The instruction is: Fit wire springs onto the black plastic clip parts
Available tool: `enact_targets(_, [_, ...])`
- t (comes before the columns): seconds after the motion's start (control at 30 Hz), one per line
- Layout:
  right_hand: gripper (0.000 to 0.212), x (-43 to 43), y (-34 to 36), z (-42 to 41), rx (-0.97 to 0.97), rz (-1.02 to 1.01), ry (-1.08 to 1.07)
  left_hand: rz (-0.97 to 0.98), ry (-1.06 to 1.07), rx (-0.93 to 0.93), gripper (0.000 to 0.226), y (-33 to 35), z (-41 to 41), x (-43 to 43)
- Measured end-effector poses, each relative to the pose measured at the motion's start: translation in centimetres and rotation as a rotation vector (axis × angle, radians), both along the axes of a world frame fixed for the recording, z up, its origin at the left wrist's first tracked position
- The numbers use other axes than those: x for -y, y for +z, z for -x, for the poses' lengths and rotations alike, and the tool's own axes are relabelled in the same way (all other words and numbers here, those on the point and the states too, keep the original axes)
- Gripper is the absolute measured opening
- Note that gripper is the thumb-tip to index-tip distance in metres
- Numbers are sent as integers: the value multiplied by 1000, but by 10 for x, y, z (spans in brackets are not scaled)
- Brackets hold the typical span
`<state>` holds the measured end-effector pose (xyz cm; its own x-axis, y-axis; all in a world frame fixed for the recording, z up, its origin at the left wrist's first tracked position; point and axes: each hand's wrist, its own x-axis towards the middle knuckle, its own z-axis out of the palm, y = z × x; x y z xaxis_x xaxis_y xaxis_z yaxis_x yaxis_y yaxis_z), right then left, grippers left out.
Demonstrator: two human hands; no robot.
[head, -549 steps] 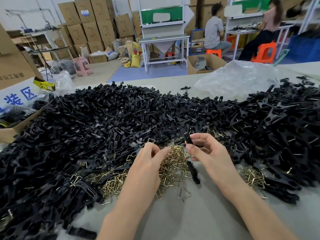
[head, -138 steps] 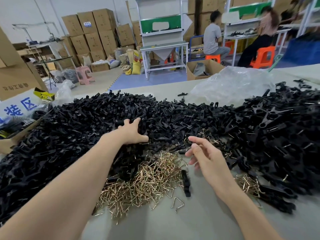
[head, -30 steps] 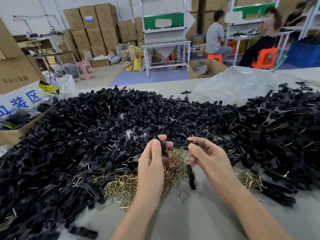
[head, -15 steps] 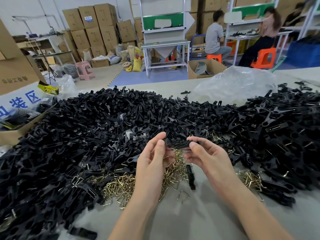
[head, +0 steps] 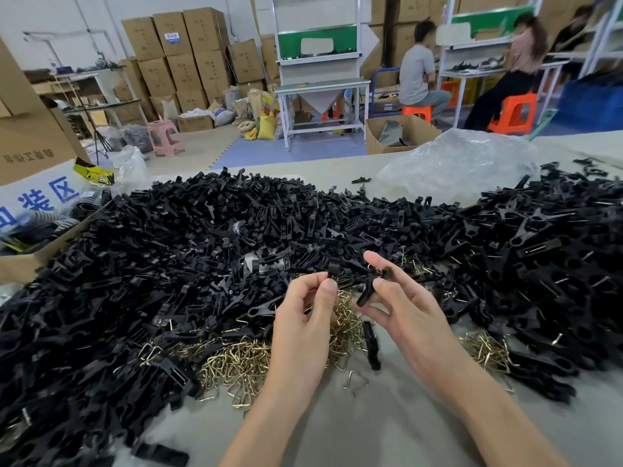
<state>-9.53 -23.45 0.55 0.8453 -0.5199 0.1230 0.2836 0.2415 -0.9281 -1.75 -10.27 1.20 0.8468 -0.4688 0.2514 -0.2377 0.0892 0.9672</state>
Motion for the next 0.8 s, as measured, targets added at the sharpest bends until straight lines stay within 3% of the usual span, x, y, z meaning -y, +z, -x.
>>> enact_targets(0.37, [38,-2,4,1,-31,-16,65,206,-195,-336,34,4,-2,2])
enact_targets(0.8, [40,-3,7,4,-82,96,73,174,-268,-387,28,2,-3,3])
